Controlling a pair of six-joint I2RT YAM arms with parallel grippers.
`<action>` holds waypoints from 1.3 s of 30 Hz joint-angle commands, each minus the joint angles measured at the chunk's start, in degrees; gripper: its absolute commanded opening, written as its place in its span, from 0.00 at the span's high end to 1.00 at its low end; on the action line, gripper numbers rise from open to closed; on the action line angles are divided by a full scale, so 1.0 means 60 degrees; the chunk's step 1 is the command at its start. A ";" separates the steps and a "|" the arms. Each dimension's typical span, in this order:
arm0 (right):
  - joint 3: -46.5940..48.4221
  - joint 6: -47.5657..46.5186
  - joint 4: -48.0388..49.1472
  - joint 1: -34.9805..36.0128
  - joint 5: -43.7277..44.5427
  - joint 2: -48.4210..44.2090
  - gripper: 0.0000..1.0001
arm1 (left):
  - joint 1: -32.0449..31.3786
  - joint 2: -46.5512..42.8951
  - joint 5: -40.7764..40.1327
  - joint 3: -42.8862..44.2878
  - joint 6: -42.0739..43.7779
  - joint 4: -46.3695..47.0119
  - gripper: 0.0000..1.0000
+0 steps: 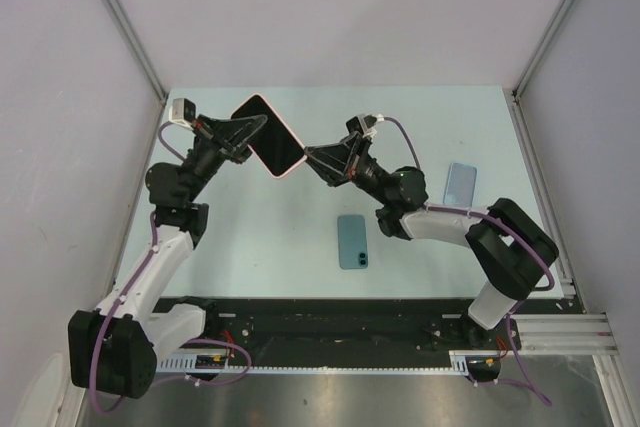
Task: Take the phone out of the phone case
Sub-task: Remove the phone case from the phone.
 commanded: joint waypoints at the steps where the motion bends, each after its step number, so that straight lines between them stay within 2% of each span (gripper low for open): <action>1: 0.0060 0.0022 0.0877 0.0506 0.0188 0.0895 1.00 | -0.0417 -0.0544 0.0441 0.0974 -0.1360 0.2016 1.00; 13: 0.0148 0.0213 0.0847 0.0668 0.0232 0.1568 1.00 | -0.0461 -0.0719 0.0397 0.1326 -0.1682 0.2192 1.00; 21: 0.0470 0.0710 0.0847 0.0829 0.0130 0.2095 1.00 | -0.0798 -0.0910 0.0294 0.1809 -0.1360 0.1738 1.00; 33: 0.0704 0.0901 0.0745 0.1034 -0.0105 0.2682 1.00 | -0.0959 -0.0822 0.0192 0.1912 -0.1433 0.1928 1.00; 39: 0.0690 0.0068 -0.0615 0.1005 -0.0573 0.2361 1.00 | -0.0974 -0.0837 0.0163 0.1956 -0.1448 0.1943 1.00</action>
